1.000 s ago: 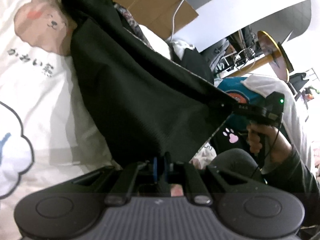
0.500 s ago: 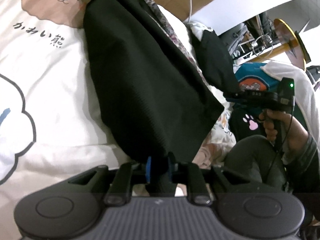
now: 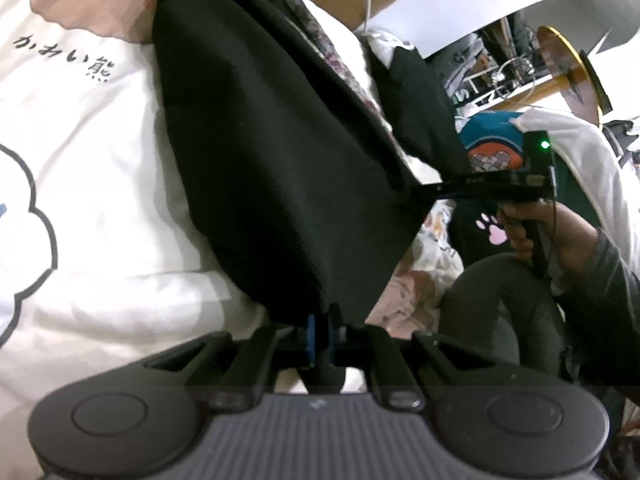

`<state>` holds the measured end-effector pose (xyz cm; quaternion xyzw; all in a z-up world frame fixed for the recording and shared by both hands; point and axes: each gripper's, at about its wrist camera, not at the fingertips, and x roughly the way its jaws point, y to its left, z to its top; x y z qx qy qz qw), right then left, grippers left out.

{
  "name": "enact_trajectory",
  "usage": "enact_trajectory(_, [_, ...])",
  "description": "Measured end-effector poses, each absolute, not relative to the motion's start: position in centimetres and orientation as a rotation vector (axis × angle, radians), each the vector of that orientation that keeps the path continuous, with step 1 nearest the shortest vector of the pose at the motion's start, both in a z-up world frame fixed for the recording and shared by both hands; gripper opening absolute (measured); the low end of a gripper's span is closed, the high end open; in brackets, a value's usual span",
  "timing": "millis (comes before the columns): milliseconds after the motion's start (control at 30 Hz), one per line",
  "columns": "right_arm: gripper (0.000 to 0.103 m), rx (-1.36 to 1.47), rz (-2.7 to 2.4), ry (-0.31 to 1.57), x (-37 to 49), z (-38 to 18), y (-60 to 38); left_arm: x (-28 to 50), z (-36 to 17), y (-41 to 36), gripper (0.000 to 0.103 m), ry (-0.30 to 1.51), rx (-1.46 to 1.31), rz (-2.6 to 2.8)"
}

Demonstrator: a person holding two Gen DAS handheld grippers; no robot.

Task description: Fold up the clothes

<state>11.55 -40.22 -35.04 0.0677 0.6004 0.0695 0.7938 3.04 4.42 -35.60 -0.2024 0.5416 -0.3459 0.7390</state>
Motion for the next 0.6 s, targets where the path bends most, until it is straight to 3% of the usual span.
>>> enact_trajectory(500, [0.008, 0.138, 0.141, 1.254, 10.7, -34.2, -41.8, 3.2, -36.7, 3.5, 0.004, 1.233, -0.412, -0.761])
enact_trajectory(600, [0.008, 0.141, 0.138, 1.262, 10.6, -34.3, -41.9, 3.3, -36.7, 3.3, 0.012, 1.247, -0.386, -0.739])
